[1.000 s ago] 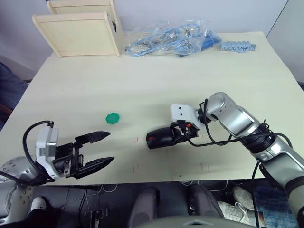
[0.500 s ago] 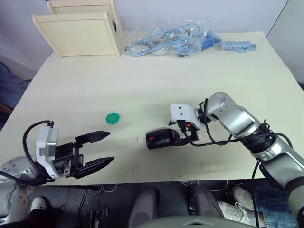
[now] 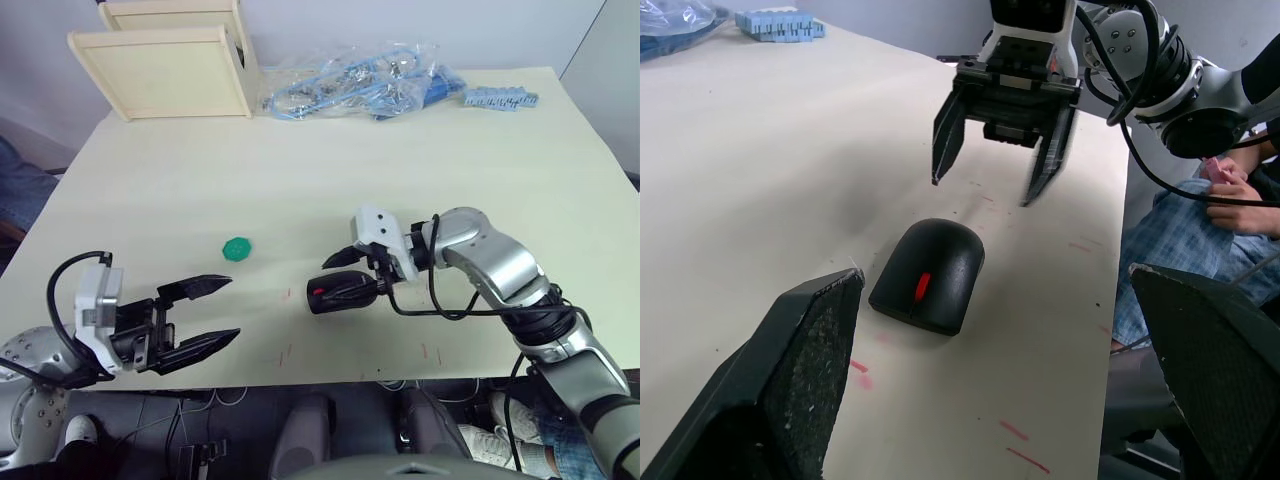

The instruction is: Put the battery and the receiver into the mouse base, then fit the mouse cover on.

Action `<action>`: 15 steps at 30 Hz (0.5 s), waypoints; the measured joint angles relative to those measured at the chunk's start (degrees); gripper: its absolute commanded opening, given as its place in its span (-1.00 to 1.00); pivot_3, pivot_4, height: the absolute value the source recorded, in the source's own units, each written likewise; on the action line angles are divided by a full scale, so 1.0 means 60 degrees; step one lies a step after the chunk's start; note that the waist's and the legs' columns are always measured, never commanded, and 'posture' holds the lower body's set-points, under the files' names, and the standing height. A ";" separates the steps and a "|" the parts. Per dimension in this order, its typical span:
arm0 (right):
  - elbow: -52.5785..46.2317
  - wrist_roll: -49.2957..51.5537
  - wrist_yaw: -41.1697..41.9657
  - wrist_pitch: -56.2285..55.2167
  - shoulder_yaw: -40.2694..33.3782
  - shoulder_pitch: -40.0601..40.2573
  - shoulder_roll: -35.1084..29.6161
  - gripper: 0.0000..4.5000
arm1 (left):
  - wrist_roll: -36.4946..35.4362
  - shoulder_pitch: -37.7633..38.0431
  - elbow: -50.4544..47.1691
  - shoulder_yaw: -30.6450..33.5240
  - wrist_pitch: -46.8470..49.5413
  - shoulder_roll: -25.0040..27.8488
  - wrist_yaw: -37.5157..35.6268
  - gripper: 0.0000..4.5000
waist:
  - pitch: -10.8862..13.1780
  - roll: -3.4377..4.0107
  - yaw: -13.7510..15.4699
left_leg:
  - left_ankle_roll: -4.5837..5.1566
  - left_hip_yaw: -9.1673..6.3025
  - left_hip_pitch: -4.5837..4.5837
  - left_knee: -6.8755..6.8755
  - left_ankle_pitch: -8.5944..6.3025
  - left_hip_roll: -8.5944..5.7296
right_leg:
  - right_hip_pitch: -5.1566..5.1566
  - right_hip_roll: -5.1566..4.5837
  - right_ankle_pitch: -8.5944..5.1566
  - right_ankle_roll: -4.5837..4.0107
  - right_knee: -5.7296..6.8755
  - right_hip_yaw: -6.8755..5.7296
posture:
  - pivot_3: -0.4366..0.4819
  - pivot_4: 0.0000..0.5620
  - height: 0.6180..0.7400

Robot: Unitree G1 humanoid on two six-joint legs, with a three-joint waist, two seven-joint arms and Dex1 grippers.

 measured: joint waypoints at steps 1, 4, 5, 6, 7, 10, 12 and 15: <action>0.0052 -0.0020 -0.0065 -0.0029 0.0053 0.0054 0.0078 0.20 | 0.0012 -0.0030 0.0009 0.0000 0.0000 0.0000 -0.0001 1.00 | 0.0000 0.0000 -0.0009 | 0.0000 0.0001 0.0000 0.0000 0.0000 0.0000 | 0.0000 0.0000 0.0000 0.0000 0.0000 0.0000 | -0.05 -0.47 1.00; 0.0233 -0.0063 -0.0230 -0.0096 0.0131 0.0098 0.0162 0.20 | 0.0028 -0.0051 0.0091 0.0000 0.0000 0.0006 -0.0007 1.00 | 0.0000 0.0000 -0.0049 | -0.0001 0.0003 0.0000 0.0002 0.0000 -0.0001 | 0.0000 -0.0002 0.0001 0.0002 0.0000 0.0004 | -0.05 -0.47 1.00; 0.0299 -0.0101 -0.0273 -0.0131 0.0134 0.0098 0.0174 0.20 | 0.0031 -0.0054 0.0117 -0.0001 0.0000 0.0006 -0.0010 1.00 | 0.0000 -0.0001 -0.0064 | -0.0001 0.0002 0.0000 0.0002 0.0000 -0.0001 | 0.0001 -0.0002 0.0001 0.0002 0.0000 0.0003 | -0.05 -0.47 1.00; 0.0406 -0.0139 -0.0329 -0.0170 0.0144 0.0098 0.0189 0.20 | 0.0033 -0.0060 0.0149 -0.0001 0.0000 0.0006 -0.0015 1.00 | 0.0000 -0.0001 -0.0074 | -0.0001 0.0002 0.0001 0.0002 0.0000 -0.0001 | 0.0001 -0.0001 0.0001 0.0002 0.0001 0.0003 | -0.05 -0.47 1.00; 0.0457 -0.0160 -0.0350 -0.0184 0.0148 0.0098 0.0193 0.20 | 0.0034 -0.0063 0.0166 -0.0001 0.0000 0.0006 -0.0016 1.00 | 0.0000 0.0000 -0.0085 | -0.0001 0.0000 0.0001 0.0001 0.0000 -0.0001 | 0.0000 0.0000 0.0001 0.0001 0.0001 0.0002 | -0.05 -0.47 1.00; 0.0874 -0.0386 -0.0388 -0.0287 0.0353 0.0091 0.0186 0.20 | 0.0039 -0.0058 0.0204 0.0000 -0.0001 0.0006 -0.0027 1.00 | 0.0000 0.0000 -0.0116 | -0.0001 0.0000 0.0002 0.0000 0.0000 0.0000 | 0.0000 0.0001 0.0001 0.0001 0.0002 0.0002 | -0.05 -0.47 1.00; 0.1037 -0.0443 -0.0372 -0.0308 0.0407 0.0091 0.0167 0.20 | 0.0039 -0.0051 0.0204 0.0000 -0.0003 0.0006 -0.0035 1.00 | 0.0000 0.0000 -0.0120 | 0.0000 0.0002 0.0002 0.0000 0.0000 0.0000 | 0.0000 0.0001 0.0001 0.0001 0.0001 0.0003 | -0.05 -0.47 1.00; 0.1146 -0.0445 -0.0318 -0.0322 0.0412 0.0091 0.0181 -0.05 | 0.0042 -0.0038 0.0205 0.0000 -0.0023 0.0005 -0.0046 1.00 | 0.0000 0.0000 -0.0121 | 0.0000 0.0001 0.0002 0.0000 0.0000 0.0000 | 0.0000 0.0001 0.0001 0.0001 0.0001 0.0003 | -0.05 -0.47 1.00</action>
